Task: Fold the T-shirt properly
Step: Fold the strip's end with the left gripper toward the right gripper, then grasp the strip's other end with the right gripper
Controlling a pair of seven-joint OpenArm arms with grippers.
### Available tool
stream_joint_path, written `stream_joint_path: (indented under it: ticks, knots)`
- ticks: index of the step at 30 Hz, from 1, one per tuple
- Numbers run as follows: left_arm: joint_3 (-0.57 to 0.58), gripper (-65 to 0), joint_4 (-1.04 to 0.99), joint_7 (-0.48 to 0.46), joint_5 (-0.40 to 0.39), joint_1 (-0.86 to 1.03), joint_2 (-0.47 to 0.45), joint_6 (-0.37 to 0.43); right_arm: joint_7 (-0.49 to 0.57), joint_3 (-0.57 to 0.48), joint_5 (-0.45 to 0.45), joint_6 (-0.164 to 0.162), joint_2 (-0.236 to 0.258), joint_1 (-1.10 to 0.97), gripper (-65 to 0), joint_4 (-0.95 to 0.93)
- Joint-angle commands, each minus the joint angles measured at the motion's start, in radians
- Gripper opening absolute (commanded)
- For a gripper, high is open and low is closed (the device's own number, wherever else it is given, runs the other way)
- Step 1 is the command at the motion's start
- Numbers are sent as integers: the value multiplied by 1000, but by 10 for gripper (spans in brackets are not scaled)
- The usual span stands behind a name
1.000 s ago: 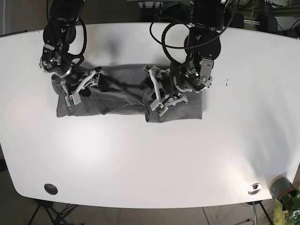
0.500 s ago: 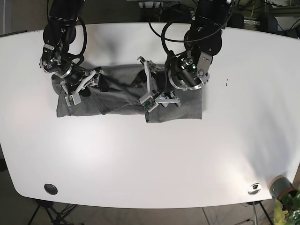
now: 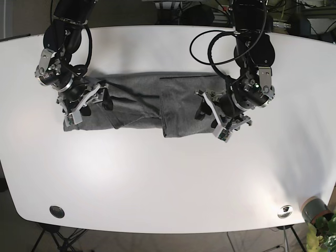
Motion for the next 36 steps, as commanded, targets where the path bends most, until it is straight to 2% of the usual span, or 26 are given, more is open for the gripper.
stream_joint_path:
  ticks: [1,4,9,11,19,23,29,36]
  knots:
    - [-30,-339,-12,-56,-8,-16,-13,-41,-35,49,66,1,13,38,-176,32]
    - [-80,-339,-47,-79,-6,-11,-29,-97,-121,158,123,1,11,85,-171,31]
    - [-126,-340,-127,-83,-6,-14,-33,-123,-203,302,132,1,22,159,-170,-3]
    - [-146,-340,-168,-86,-3,-16,-33,-128,-223,341,134,1,67,190,-170,-55]
    - [-147,-340,-320,-184,1,-37,-58,-160,-222,433,139,10,176,254,-170,-370]
    - [-115,-340,-360,-207,1,-62,-67,-162,-222,451,137,73,205,274,-170,-494]
    - [-113,-340,-361,-207,1,-69,-78,-165,-222,447,139,73,196,268,-170,-549]
    - [-112,-340,-363,-208,1,-66,-95,-165,-222,439,139,73,128,250,-170,-548]
